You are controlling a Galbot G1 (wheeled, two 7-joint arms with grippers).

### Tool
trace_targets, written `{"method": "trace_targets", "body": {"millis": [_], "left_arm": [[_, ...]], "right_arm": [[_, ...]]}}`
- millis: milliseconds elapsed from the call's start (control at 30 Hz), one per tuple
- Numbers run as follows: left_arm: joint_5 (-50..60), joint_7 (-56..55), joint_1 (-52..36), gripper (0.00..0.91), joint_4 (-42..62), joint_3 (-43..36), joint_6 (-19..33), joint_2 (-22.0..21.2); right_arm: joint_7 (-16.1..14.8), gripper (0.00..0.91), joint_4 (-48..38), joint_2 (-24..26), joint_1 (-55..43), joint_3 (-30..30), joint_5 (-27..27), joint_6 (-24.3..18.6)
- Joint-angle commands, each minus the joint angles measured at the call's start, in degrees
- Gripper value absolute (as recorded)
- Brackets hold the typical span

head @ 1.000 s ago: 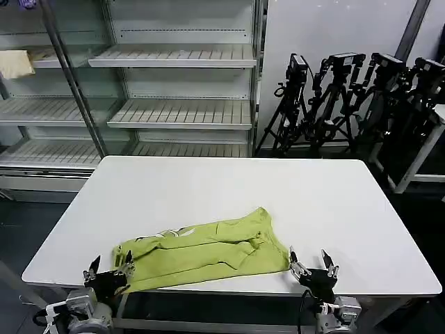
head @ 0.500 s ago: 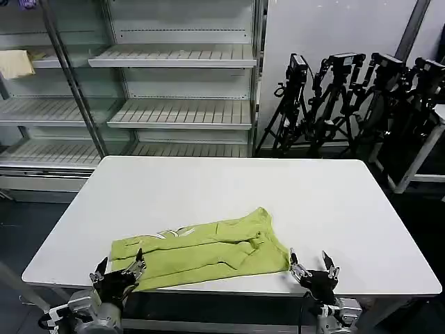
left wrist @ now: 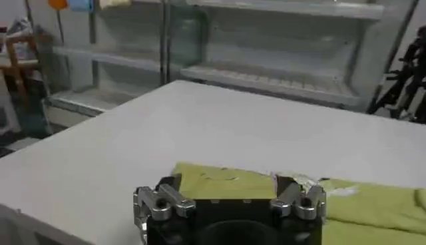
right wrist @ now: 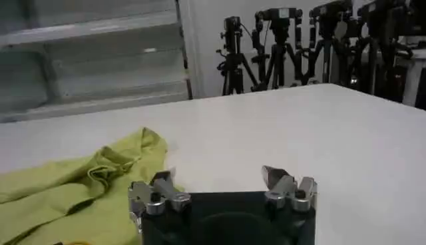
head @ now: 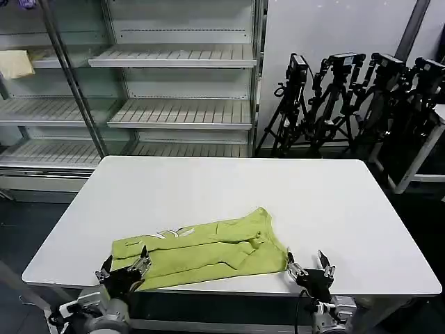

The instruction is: Fold and organize the clothes.

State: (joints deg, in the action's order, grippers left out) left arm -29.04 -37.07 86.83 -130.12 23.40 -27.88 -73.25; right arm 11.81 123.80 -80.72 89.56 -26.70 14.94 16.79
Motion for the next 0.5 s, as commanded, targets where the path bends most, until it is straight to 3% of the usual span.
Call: {"method": "trace_targets", "body": {"millis": [33,500], "left_arm": [[4.0,-0.8,-4.3,0.907,9.9,-1.8,1.4,-2.3],[5.6,-0.2,-5.4,0.907,13.6,-1.4,3.5,-2.1]], "right_arm": [[0.0,0.907,-0.1,-0.1,0.2,-0.4,0.0,0.0],[0.0,0.907,0.2,-1.1,0.6,-0.1,-0.4,-0.1]]}}
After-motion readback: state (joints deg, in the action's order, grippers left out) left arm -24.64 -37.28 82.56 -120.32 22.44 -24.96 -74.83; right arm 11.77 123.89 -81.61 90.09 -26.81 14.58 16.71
